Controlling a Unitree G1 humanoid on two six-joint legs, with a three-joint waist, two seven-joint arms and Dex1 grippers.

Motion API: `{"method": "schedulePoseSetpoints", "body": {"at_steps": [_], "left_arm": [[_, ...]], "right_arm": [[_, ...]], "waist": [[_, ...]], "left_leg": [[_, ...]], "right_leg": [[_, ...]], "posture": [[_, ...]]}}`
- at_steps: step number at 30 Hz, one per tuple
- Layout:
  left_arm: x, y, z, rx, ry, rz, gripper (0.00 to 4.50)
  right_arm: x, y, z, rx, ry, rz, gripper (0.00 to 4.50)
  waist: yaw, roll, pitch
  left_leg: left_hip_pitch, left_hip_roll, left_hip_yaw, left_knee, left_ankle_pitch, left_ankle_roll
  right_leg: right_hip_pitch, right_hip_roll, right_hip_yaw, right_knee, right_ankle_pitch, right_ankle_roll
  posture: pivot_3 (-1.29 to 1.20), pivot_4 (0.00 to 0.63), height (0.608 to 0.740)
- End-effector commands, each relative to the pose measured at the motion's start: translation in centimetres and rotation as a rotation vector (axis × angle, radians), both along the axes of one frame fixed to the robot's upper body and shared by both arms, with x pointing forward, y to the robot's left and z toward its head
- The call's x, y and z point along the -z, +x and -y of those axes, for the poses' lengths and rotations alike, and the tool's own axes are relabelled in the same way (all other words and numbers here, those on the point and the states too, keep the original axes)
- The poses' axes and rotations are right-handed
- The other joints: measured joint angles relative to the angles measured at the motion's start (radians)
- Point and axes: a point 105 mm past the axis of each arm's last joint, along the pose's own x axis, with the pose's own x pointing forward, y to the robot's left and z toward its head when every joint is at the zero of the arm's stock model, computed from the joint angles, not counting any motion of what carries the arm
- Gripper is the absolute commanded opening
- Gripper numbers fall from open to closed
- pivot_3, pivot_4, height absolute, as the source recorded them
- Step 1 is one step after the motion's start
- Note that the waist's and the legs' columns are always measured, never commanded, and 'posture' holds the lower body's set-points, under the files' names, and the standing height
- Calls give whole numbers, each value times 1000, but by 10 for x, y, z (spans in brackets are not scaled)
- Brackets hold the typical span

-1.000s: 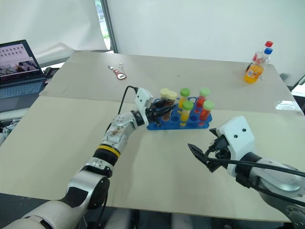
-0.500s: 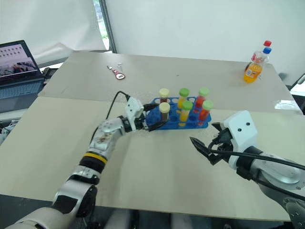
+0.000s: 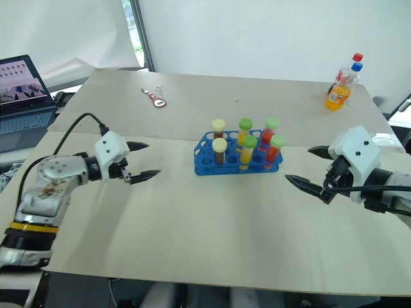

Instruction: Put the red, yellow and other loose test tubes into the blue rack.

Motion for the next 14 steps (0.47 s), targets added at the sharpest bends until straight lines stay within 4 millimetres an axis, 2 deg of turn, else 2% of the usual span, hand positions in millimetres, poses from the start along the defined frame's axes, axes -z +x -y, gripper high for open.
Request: {"method": "schedulePoseSetpoints", "body": {"at_steps": [1, 4, 14], "left_arm": [[-20, -16, -11, -25, -7, 24, 4451], [-22, -22, -17, -64, -18, 26, 4451], [-20, -22, -15, -67, -42, 3, 4451]], "right_arm": [[-13, 3, 8, -40, -31, 57, 4500], [-12, 5, 10, -61, -38, 33, 4500], [-13, 8, 5, -79, -42, 25, 4500]], "waist": [[-2, 0, 0], [-6, 0, 0], [-6, 0, 0]], "left_leg": [[0, 0, 0, 0, 0, 0], [1, 1, 1, 0, 0, 0], [1, 1, 1, 0, 0, 0]], "right_leg": [[0, 0, 0, 0, 0, 0], [0, 0, 1, 0, 0, 0], [0, 0, 0, 1, 0, 0]], "posture": [[0, 150, 723], [0, 150, 723], [0, 150, 723]]}}
